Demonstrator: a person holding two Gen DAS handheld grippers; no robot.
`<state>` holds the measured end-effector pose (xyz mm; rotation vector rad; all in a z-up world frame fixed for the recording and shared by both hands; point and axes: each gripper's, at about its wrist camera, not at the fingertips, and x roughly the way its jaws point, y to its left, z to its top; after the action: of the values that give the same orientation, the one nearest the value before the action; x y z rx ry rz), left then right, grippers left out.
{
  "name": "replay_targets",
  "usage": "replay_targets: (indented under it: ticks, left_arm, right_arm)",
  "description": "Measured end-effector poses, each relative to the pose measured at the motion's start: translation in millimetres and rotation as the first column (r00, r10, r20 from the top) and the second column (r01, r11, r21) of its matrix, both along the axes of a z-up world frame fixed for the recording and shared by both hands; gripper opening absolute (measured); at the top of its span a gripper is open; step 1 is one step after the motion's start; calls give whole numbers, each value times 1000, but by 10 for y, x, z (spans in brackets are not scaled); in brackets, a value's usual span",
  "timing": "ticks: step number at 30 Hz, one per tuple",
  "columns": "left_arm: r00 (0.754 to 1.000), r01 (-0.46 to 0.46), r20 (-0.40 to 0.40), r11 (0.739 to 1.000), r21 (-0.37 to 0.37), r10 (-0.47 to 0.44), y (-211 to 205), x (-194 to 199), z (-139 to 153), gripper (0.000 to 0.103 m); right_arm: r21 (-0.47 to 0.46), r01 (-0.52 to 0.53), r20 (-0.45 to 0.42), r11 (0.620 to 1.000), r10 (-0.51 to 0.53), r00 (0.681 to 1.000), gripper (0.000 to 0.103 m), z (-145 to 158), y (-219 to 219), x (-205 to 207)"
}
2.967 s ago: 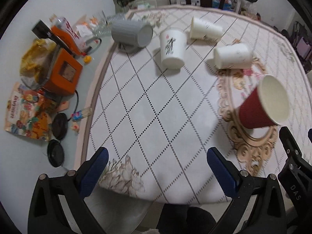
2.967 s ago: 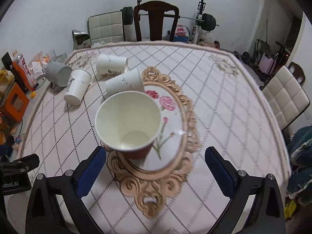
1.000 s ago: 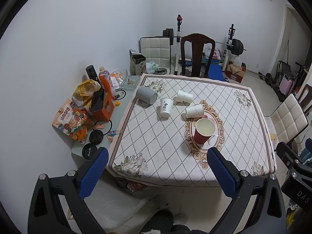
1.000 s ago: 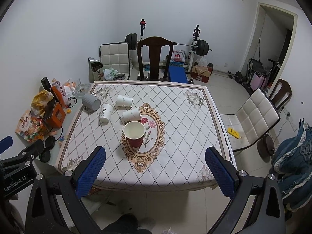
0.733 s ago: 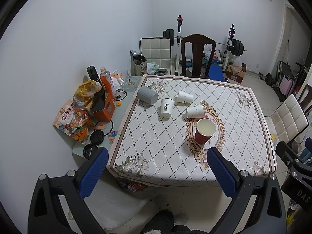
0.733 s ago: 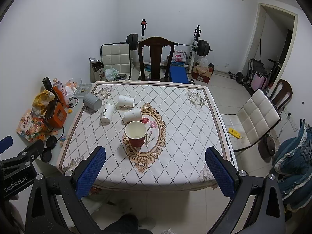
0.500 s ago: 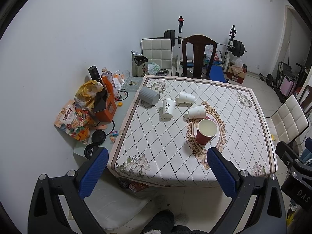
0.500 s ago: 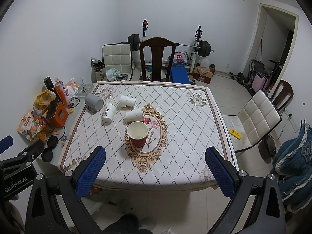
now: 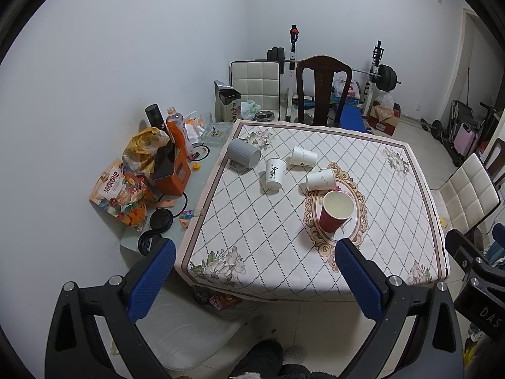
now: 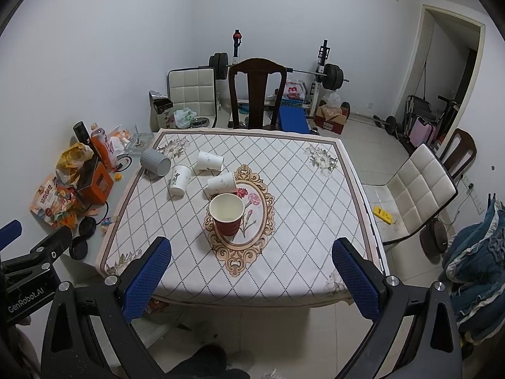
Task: Flip cup upright
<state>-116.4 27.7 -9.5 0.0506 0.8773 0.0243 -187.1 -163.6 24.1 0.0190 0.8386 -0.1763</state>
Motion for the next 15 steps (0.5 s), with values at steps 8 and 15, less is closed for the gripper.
replay_targets:
  ticks: [8,15]
  left_arm:
    - [1000,4,1,1000,0,-4,12,0,1,103]
    - [1000,3,0,1000,1,-3,9,0,-4,103]
  right_arm:
    - [1,-2,-2,1000,2,1000,103,-13,38,-19]
    - [1,-2,-1,1000,2,1000,103,-15,45,-16]
